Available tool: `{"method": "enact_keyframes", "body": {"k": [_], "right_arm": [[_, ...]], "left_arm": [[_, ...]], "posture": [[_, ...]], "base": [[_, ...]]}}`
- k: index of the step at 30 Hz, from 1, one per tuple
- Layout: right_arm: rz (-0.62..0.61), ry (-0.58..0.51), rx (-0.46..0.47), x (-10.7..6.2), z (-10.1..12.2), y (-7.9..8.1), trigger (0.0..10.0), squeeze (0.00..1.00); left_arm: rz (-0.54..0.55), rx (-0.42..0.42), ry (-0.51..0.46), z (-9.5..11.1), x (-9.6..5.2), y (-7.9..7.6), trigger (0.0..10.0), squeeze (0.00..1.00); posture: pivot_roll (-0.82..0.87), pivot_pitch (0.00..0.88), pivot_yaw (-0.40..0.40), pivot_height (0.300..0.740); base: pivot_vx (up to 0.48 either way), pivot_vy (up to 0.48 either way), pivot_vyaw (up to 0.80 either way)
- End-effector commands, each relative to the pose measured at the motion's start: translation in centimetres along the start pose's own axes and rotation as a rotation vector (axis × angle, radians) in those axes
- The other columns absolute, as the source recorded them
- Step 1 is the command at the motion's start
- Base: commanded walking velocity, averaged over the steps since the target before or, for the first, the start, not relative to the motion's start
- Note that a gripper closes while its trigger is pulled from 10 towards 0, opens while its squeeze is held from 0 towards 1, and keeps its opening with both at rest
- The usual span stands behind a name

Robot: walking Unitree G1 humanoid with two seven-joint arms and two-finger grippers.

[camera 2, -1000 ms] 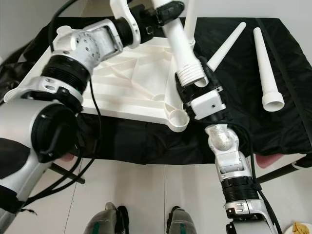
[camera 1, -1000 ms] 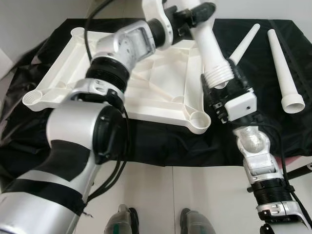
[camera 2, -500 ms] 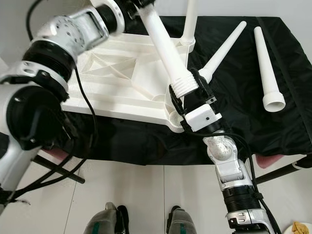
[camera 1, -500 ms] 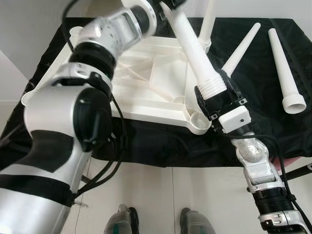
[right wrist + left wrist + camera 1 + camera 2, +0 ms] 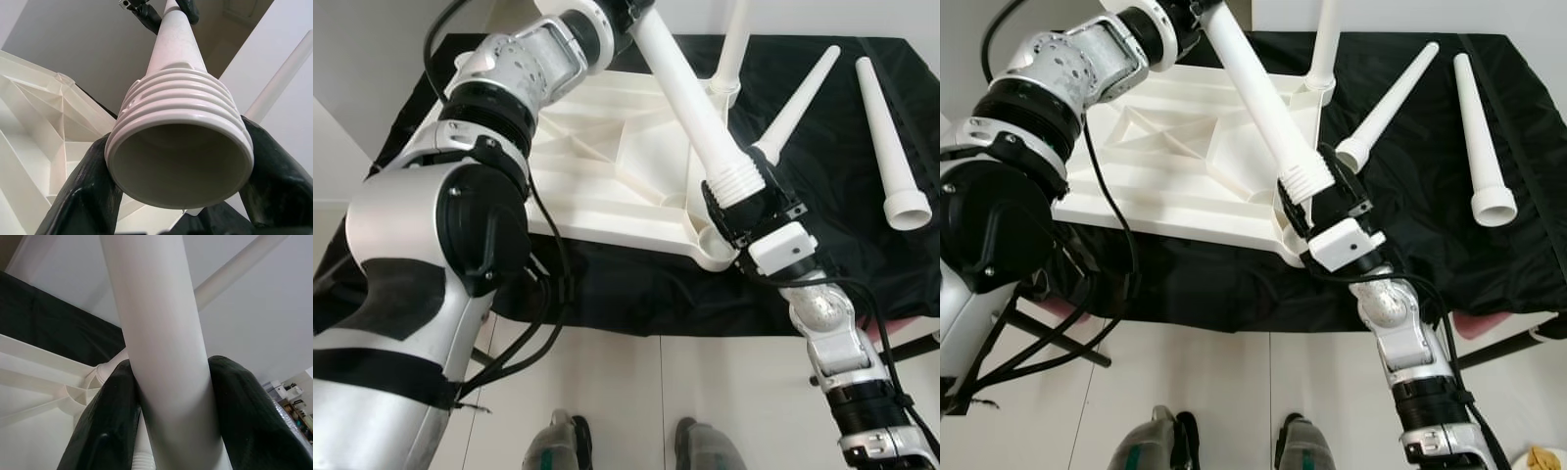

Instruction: Building children table

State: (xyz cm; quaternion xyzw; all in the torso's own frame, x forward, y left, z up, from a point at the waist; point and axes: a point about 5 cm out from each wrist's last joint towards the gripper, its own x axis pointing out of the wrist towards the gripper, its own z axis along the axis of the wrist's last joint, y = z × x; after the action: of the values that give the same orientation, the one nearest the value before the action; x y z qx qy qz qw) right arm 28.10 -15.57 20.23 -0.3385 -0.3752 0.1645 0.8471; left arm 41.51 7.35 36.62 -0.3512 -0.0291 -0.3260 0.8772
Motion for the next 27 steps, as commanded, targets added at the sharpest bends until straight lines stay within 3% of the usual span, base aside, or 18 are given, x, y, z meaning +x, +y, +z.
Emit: {"method": "enact_keyframes", "body": {"k": [1, 7, 8, 9, 10, 11, 12, 13, 19, 20, 21, 23, 27], "right_arm": [[0.026, -0.039, -0.013, 0.16, 0.49, 0.27, 10.0, 0.00], [0.064, -0.066, -0.048, 0.19, 0.66, 0.56, 10.0, 0.00], [0.076, -0.069, -0.033, 0.18, 0.64, 0.64, 10.0, 1.00], [0.076, -0.069, -0.033, 0.18, 0.64, 0.64, 10.0, 1.00], [0.081, -0.070, -0.013, 0.18, 0.62, 0.67, 10.0, 1.00], [0.081, -0.070, -0.013, 0.18, 0.62, 0.67, 10.0, 1.00], [0.084, -0.070, -0.010, 0.19, 0.61, 0.68, 10.0, 1.00], [0.078, -0.067, -0.009, 0.19, 0.55, 0.65, 10.0, 1.00], [0.061, -0.049, -0.017, 0.00, 0.35, 0.87, 10.0, 1.00], [0.055, -0.034, 0.005, -0.13, 0.25, 1.04, 10.0, 0.45], [0.051, -0.022, 0.023, -0.21, 0.19, 1.13, 10.0, 0.00], [0.049, -0.015, 0.034, -0.26, 0.15, 1.18, 10.0, 0.00], [0.014, 0.028, 0.151, -0.26, -0.14, 1.07, 10.0, 0.00]], "left_arm": [[-0.025, 0.030, 0.008, 0.43, 0.15, -0.66, 0.0, 0.00], [-0.022, 0.020, 0.004, 0.58, 0.16, -0.70, 0.0, 0.00], [-0.023, 0.014, 0.009, 0.53, 0.16, -0.72, 0.0, 0.00], [-0.023, 0.014, 0.009, 0.53, 0.16, -0.72, 0.0, 0.00], [-0.020, 0.010, 0.014, 0.48, 0.16, -0.70, 2.2, 0.00], [-0.020, 0.010, 0.014, 0.48, 0.16, -0.70, 2.2, 0.00], [-0.019, 0.007, 0.017, 0.46, 0.15, -0.69, 8.1, 0.00], [-0.013, 0.011, 0.022, 0.42, 0.13, -0.61, 10.0, 0.00], [-0.009, 0.016, 0.024, 0.46, 0.00, -0.35, 10.0, 0.00], [-0.007, 0.035, 0.021, 0.64, -0.07, -0.28, 10.0, 0.00], [-0.005, 0.054, 0.014, 0.84, -0.12, -0.24, 10.0, 0.00], [-0.004, 0.067, 0.009, 0.97, -0.15, -0.22, 10.0, 0.00], [-0.026, 0.111, 0.001, 1.38, -0.18, -0.44, 10.0, 0.00]], "posture": [[-0.07, 0.133, 0.101, 0.740], [-0.07, 0.131, 0.102, 0.740], [-0.07, 0.129, 0.101, 0.740], [-0.07, 0.129, 0.101, 0.740], [-0.07, 0.129, 0.101, 0.740], [-0.07, 0.129, 0.101, 0.740], [-0.07, 0.129, 0.101, 0.740], [-0.07, 0.129, 0.101, 0.740], [-0.07, 0.129, 0.101, 0.740], [-0.06, 0.127, 0.100, 0.740], [-0.06, 0.128, 0.099, 0.740], [-0.06, 0.128, 0.099, 0.740], [-0.06, 0.131, 0.100, 0.740]], "base": [[0.000, 0.000, 0.00], [0.000, 0.000, 0.00], [0.000, 0.000, 0.00], [0.000, 0.000, 0.00], [0.000, 0.000, 0.00], [0.000, 0.000, 0.00], [0.000, 0.000, 0.00], [0.000, 0.000, 0.00], [0.000, 0.000, 0.00], [0.000, 0.000, 0.00], [0.000, 0.000, 0.00], [0.000, 0.000, 0.00], [0.000, 0.000, 0.00]]}}
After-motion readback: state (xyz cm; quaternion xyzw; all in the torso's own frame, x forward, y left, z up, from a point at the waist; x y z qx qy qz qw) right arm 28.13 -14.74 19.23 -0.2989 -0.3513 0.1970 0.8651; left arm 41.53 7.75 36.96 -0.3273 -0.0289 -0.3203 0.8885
